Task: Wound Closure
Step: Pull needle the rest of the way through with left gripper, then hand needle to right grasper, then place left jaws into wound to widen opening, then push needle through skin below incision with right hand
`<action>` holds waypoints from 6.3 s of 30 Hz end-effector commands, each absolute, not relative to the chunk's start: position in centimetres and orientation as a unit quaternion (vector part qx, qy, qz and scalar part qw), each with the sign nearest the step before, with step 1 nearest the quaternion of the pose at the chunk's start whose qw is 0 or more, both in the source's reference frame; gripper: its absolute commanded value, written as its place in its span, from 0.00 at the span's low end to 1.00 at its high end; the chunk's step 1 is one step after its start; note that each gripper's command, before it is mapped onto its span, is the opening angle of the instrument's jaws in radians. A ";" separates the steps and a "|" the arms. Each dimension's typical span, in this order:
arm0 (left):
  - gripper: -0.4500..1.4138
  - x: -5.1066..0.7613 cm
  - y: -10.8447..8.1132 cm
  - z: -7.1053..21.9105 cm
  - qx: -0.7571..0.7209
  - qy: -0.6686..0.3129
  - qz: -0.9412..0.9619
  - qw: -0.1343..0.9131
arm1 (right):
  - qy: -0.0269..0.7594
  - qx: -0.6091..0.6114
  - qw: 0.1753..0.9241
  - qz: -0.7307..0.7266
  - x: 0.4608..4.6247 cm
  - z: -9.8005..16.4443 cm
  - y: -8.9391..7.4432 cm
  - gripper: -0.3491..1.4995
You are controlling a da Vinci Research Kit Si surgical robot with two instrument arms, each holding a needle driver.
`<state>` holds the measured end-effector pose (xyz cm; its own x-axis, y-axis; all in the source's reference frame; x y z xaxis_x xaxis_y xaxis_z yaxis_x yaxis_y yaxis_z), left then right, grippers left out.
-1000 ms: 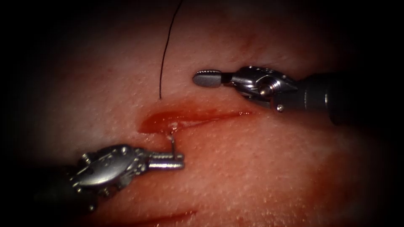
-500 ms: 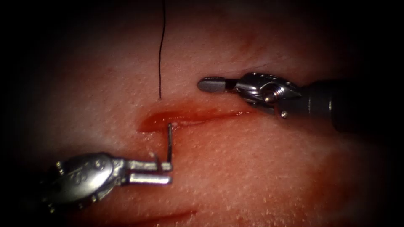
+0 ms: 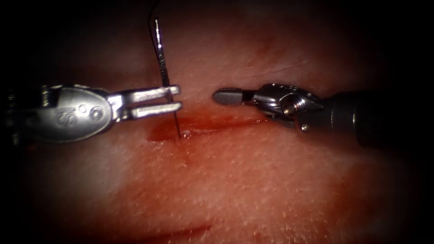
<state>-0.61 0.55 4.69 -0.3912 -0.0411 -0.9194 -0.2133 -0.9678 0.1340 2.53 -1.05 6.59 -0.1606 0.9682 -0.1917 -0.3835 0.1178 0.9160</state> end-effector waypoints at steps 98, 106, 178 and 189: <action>0.00 -0.38 -0.3 6.1 -0.530 0.012 0.832 0.164 | 0.603 0.384 0.464 0.522 3.02 6.1 -0.9 0.00; 0.00 -0.33 -0.2 6.5 -0.437 -0.041 0.880 0.184 | 0.626 0.351 0.489 0.495 2.94 6.1 -0.9 0.00; 0.42 -0.35 -0.5 7.2 -0.193 -0.136 0.962 0.134 | 0.722 -0.149 0.661 0.139 3.57 6.4 -1.3 0.00; 0.42 -0.32 -0.4 7.2 -0.195 -0.143 0.960 0.144 | 0.719 -0.155 0.666 0.120 3.59 6.5 -1.7 0.00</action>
<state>-0.26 -0.46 7.16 -0.8830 0.3319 -0.3321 -0.2194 -0.9170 -0.3332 3.53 -1.71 6.50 -0.0606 -0.0602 -0.9963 -0.3841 0.9227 -0.0324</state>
